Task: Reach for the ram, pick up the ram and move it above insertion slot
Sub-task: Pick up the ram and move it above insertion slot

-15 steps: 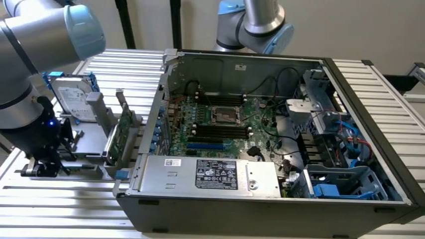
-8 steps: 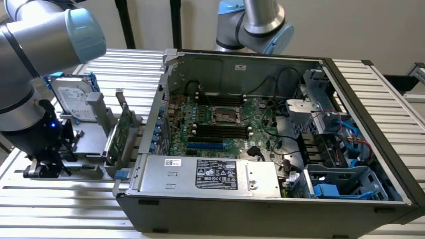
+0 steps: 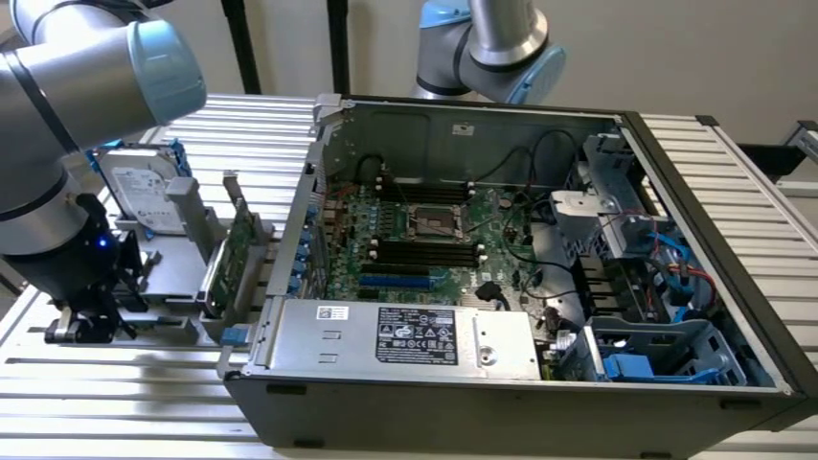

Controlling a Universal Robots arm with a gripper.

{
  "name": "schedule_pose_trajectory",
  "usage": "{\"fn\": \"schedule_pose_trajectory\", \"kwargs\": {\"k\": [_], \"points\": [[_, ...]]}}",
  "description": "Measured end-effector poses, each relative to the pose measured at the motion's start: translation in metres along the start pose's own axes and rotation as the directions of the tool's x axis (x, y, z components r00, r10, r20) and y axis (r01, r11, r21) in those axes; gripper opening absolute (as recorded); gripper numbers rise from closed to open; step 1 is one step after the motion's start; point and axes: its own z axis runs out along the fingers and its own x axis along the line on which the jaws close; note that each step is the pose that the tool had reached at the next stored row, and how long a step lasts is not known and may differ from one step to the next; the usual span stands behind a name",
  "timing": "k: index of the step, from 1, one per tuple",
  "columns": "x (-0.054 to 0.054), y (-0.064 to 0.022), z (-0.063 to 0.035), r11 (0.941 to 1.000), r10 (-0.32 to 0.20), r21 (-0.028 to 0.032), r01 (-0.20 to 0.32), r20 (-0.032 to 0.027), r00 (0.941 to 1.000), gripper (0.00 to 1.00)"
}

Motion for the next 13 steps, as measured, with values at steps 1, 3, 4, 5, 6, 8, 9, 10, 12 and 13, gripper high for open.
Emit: {"fn": "schedule_pose_trajectory", "kwargs": {"k": [1, 3, 4, 5, 6, 8, 9, 10, 12, 13], "points": [[0.0000, 0.0000, 0.0002, 1.0000, 0.000, -0.0001, 0.000, 0.0000, 1.0000, 0.42], [0.0000, 0.0001, 0.0006, 1.0000, 0.000, -0.0001, 0.000, 0.0000, 1.0000, 0.42], [0.0000, 0.0001, 0.0007, 1.0000, 0.000, -0.0001, 0.000, 0.0000, 1.0000, 0.40], [0.0000, 0.0001, 0.0007, 1.0000, 0.001, -0.0002, -0.001, 0.0000, 1.0000, 0.40], [0.0000, 0.0001, 0.0007, 1.0000, 0.001, -0.0001, -0.001, 0.0000, 1.0000, 0.34], [0.0000, 0.0001, 0.0008, 1.0000, 0.001, 0.0000, -0.001, 0.0001, 1.0000, 0.27], [0.0000, 0.0001, 0.0008, 1.0000, 0.001, -0.0001, -0.001, 0.0001, 1.0000, 0.22], [0.0000, 0.0001, 0.0008, 1.0000, 0.001, -0.0001, -0.001, 0.0001, 1.0000, 0.16], [0.0000, 0.0001, 0.0008, 1.0000, 0.001, -0.0001, -0.001, 0.0000, 1.0000, 0.14], [0.0000, 0.0001, 0.0008, 1.0000, 0.001, -0.0001, -0.001, 0.0001, 1.0000, 0.14]]}}
